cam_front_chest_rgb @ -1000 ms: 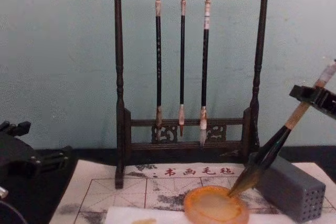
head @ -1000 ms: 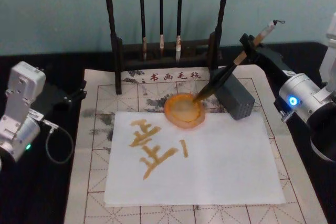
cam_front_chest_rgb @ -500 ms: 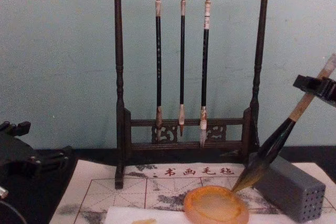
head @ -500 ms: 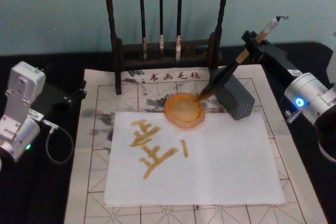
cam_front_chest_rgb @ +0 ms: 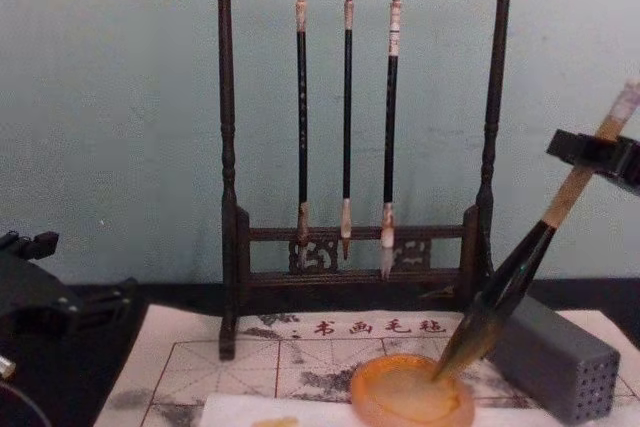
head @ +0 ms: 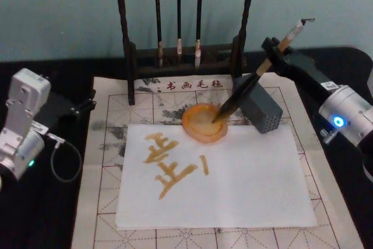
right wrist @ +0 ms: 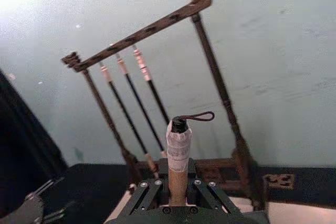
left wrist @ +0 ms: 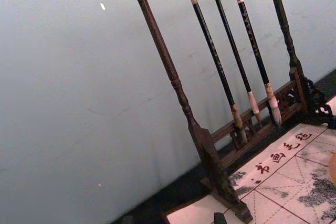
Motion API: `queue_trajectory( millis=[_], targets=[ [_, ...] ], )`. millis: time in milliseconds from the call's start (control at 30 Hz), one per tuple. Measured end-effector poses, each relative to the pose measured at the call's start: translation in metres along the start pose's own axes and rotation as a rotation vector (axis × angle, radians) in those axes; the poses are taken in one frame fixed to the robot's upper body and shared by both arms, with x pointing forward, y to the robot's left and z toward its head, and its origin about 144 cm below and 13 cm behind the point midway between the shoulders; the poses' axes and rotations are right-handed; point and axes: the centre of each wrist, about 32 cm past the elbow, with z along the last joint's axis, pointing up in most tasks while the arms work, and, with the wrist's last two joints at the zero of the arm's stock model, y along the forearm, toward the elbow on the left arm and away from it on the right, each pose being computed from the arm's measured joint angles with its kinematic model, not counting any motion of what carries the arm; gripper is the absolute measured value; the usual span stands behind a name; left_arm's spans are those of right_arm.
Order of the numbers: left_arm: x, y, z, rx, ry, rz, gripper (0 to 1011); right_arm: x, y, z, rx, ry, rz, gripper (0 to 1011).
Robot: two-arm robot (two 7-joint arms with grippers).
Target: Pick up the brush from the inkstone, write on the paper, then place the brush back to its original position.
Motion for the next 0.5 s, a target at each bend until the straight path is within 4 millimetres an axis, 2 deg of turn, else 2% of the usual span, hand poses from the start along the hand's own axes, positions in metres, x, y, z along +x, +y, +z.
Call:
queue_trajectory(
  millis=[500],
  targets=[
    [0.000, 0.000, 0.000, 0.000, 0.000, 0.000, 1001, -0.008, -0.015, -0.011, -0.051, -0.074, 0.133, 195]
  ],
)
